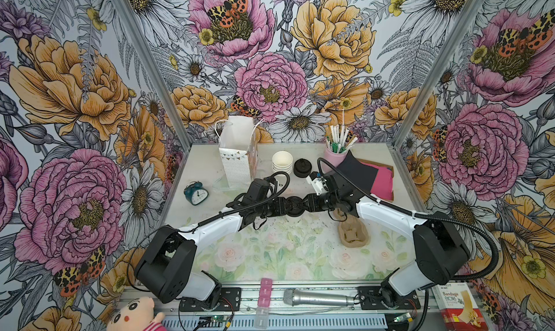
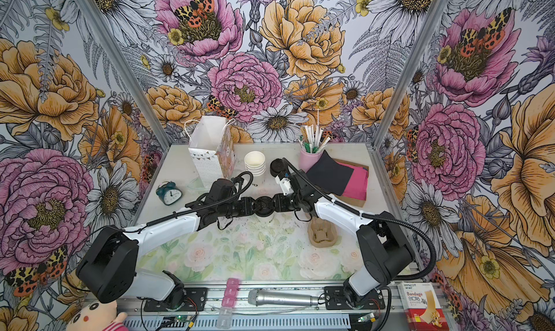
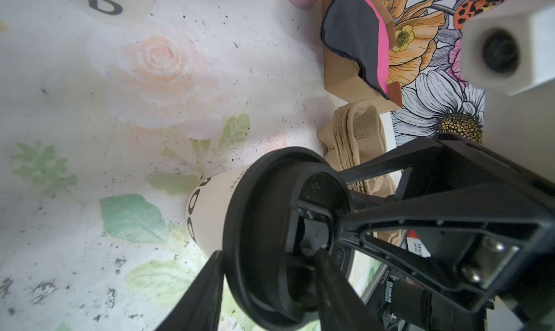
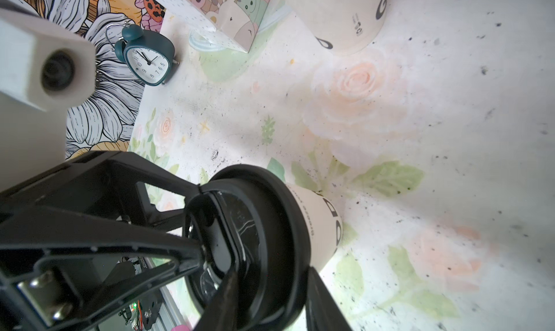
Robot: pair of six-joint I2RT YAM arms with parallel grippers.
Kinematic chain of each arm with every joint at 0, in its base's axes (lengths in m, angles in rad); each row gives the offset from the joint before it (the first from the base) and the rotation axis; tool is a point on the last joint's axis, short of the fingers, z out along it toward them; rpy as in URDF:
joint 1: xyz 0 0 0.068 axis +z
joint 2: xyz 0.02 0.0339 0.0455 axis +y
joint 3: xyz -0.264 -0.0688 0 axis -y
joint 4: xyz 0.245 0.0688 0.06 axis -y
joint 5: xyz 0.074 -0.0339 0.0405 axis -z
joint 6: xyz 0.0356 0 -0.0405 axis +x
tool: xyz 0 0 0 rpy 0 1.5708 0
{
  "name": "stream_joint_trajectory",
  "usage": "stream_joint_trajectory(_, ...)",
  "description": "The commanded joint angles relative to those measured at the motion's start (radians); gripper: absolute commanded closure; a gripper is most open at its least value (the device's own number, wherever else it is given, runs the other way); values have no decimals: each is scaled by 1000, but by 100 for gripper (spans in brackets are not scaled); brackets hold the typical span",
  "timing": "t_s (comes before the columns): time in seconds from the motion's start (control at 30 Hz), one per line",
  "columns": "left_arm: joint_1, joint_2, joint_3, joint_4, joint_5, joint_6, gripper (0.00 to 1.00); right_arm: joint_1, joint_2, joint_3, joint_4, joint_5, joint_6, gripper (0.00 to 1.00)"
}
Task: Pack a coffee takeout order
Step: Close the lid on the coffee cup.
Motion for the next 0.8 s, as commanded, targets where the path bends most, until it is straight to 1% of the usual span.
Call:
stream_joint_trajectory(0.0,-28,1,-30,-25,-28,-25,51,-3,94,-24,-144,115,-40,64)
stream_joint_trajectory(0.17,-28,2,-32,-25,-62,-42,51,-4,53,1,-125,75,17,63)
stream_joint_trajectory(0.23,-29,12,-30,-26,-67,-46,51,-4,30,2,-123,70,32,58)
stream_joint_trajectory(0.37,-28,22,-31,-26,-74,-52,51,-16,-27,1,-111,72,70,51)
stream_joint_trajectory(0.47,-27,20,-33,-26,-80,-50,51,-27,-71,7,-91,85,105,51)
stream_joint_trajectory(0.57,-26,21,-33,-28,-81,-49,51,-35,-90,9,-78,105,134,54)
stream_joint_trajectory(0.63,-25,23,-32,-28,-81,-49,51,-35,-87,6,-71,113,141,56)
stream_joint_trajectory(0.77,-26,26,-30,-28,-80,-47,51,-36,-53,-5,-68,107,152,58)
